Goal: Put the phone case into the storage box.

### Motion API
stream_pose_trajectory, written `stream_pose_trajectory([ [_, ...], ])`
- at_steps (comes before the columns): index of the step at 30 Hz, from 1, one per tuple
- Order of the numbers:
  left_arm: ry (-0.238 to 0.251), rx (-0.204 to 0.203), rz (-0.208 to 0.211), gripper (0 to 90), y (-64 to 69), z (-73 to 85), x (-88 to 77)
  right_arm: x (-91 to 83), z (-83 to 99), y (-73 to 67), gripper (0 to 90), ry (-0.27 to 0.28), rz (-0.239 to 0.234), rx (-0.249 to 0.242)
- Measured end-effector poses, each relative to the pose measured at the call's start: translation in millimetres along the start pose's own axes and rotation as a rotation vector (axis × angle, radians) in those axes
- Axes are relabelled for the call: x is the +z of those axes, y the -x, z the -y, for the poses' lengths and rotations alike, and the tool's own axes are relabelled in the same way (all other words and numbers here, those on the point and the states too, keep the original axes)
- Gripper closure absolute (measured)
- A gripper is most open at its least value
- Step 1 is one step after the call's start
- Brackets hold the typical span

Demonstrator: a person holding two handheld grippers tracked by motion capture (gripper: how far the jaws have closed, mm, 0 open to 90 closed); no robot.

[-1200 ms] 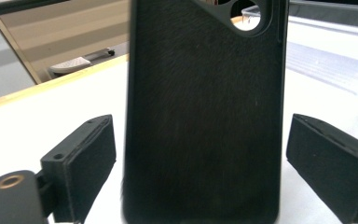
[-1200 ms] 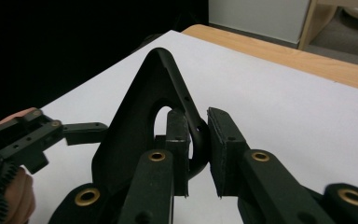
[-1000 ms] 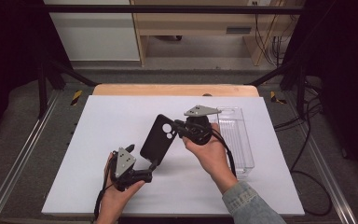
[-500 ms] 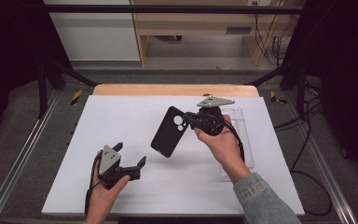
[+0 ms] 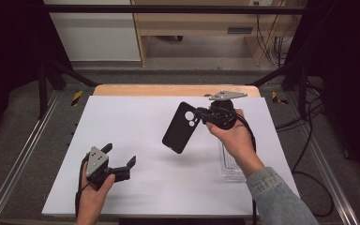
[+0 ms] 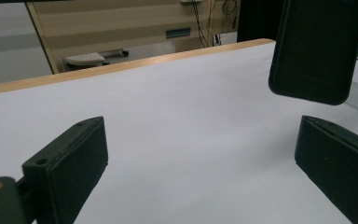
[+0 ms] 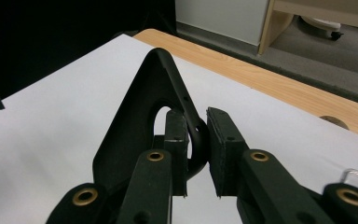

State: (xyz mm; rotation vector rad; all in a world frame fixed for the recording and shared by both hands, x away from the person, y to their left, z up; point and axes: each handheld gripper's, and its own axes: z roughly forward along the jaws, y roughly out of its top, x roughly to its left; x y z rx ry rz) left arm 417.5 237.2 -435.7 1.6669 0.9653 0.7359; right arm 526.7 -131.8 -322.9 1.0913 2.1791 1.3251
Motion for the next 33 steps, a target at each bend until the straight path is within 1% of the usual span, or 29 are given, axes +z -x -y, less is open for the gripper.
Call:
stream_pose_trajectory([
  [6,-0.003,-0.008,-0.009,2.5,-5.1,2.3,-2.4,-8.8,-5.2,11.9,78.9,0.004,0.011,0.017],
  [8,-0.005,-0.008,-0.008,2.5,-5.9,2.9,-2.4,-12.1,-7.3,15.6,78.9,0.008,0.017,0.014],
  [18,-0.005,-0.010,-0.013,2.3,-8.8,4.5,-2.3,-24.2,-14.8,32.5,78.9,0.021,0.037,0.043],
  [25,-0.004,-0.016,-0.013,2.3,-10.2,5.3,-2.0,-34.3,-22.2,45.6,78.9,0.029,0.067,0.043],
  [33,-0.006,-0.012,-0.012,2.1,-10.9,6.0,-1.6,-46.1,-28.2,62.5,78.9,0.036,0.101,0.041],
])
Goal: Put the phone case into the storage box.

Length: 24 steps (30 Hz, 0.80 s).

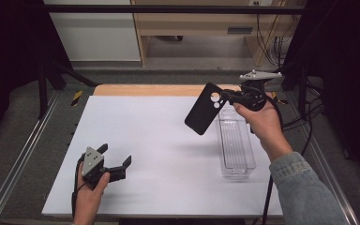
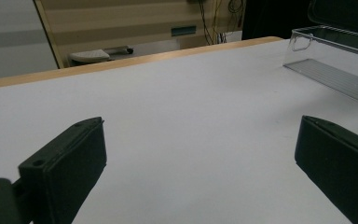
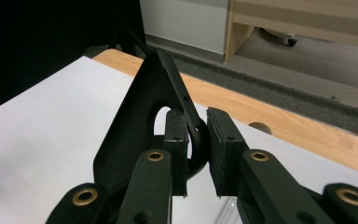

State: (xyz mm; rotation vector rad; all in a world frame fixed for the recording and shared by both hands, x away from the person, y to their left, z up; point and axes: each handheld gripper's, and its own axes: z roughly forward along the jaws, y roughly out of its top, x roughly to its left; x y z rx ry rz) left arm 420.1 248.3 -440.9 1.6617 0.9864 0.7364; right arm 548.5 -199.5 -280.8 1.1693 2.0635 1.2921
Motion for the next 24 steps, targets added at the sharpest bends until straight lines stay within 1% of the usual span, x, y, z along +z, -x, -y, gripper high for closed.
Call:
stream_pose_trajectory([
  [9,-0.005,0.005,0.000,2.1,-0.4,0.6,0.4,-11.4,-3.1,17.4,78.9,0.006,0.034,-0.008],
  [16,-0.005,0.003,0.001,2.2,-0.2,0.8,0.5,-17.2,-1.1,26.2,78.9,0.004,0.054,-0.019],
  [18,-0.005,0.004,0.001,2.1,-0.1,0.9,0.6,-18.9,-0.6,29.1,78.9,0.007,0.060,-0.034],
  [24,-0.006,0.002,0.001,2.1,-0.5,1.2,0.9,-24.2,0.8,36.7,78.9,0.008,0.078,-0.036],
])
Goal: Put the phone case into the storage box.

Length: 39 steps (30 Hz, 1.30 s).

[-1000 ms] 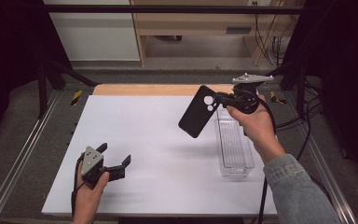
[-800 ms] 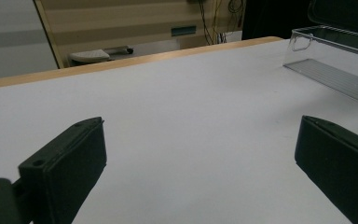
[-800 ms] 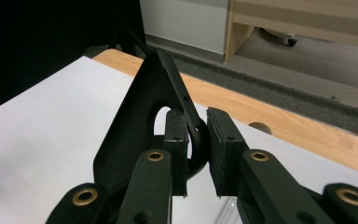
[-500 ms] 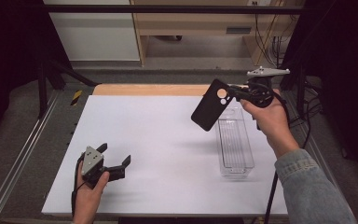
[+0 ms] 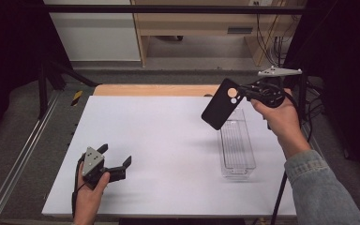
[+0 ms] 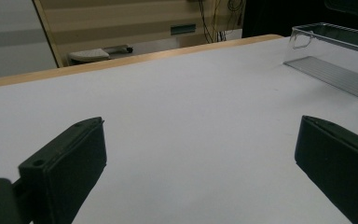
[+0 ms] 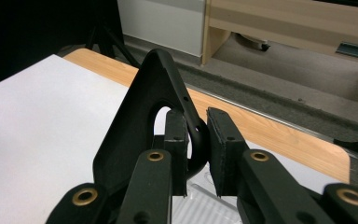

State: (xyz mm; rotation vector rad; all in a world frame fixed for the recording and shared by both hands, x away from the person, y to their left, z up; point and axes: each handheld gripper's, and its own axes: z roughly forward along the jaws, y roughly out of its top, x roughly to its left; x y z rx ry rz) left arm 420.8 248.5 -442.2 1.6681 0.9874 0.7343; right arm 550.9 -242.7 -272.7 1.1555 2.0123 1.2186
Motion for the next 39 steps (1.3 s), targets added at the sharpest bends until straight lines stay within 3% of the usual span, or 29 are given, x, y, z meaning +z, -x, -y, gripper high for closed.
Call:
stream_pose_trajectory([
  [17,-0.004,0.005,0.001,2.2,-0.8,0.7,0.7,-9.9,9.6,16.9,78.8,0.003,0.066,0.009],
  [25,-0.001,0.002,-0.001,2.2,-1.6,0.9,0.7,-7.7,12.9,20.7,78.8,-0.009,0.104,-0.016],
  [39,0.024,-0.001,-0.014,2.3,-4.3,0.6,-0.4,-8.1,18.5,29.1,78.8,-0.019,0.132,-0.009],
])
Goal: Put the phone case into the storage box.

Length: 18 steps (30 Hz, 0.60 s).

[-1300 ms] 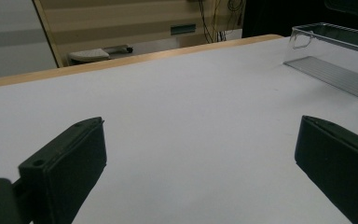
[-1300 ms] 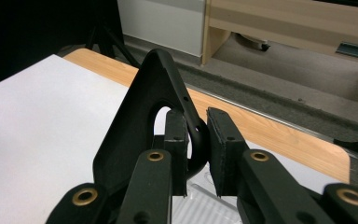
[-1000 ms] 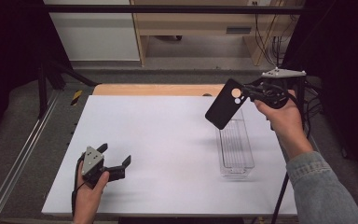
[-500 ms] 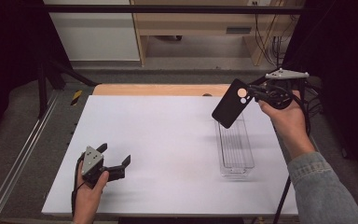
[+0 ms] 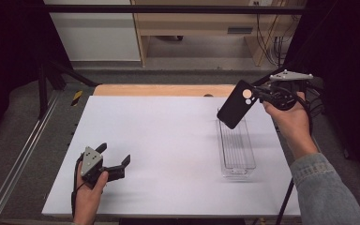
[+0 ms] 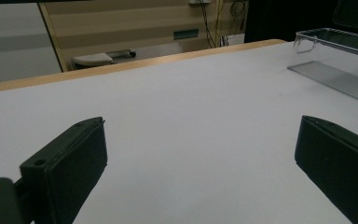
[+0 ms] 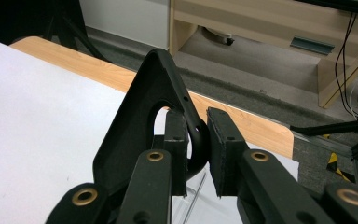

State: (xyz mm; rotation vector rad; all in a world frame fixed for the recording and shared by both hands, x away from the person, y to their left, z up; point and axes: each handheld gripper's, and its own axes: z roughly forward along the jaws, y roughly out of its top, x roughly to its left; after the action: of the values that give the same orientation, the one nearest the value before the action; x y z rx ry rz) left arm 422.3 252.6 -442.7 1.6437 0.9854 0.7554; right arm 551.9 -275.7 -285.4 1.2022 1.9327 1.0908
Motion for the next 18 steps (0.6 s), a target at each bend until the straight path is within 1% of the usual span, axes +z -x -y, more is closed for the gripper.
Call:
stream_pose_trajectory([
  [1,0.000,0.003,0.001,2.3,-0.9,-0.1,-0.2,0.3,0.4,-0.1,78.8,-0.003,0.002,0.006],
  [7,0.015,-0.004,-0.003,2.0,-5.3,0.7,-0.3,2.4,2.8,0.4,78.8,-0.006,0.006,0.002],
  [10,0.014,-0.003,-0.016,2.0,-8.9,1.4,0.6,3.0,3.9,0.9,78.8,-0.007,0.008,0.004],
  [14,0.022,-0.007,-0.014,2.0,-14.4,1.7,2.7,3.3,4.5,1.7,78.8,-0.008,0.010,0.006],
  [18,0.033,-0.028,-0.018,2.0,-20.3,2.0,3.1,6.2,6.4,1.6,78.8,-0.013,0.017,0.007],
])
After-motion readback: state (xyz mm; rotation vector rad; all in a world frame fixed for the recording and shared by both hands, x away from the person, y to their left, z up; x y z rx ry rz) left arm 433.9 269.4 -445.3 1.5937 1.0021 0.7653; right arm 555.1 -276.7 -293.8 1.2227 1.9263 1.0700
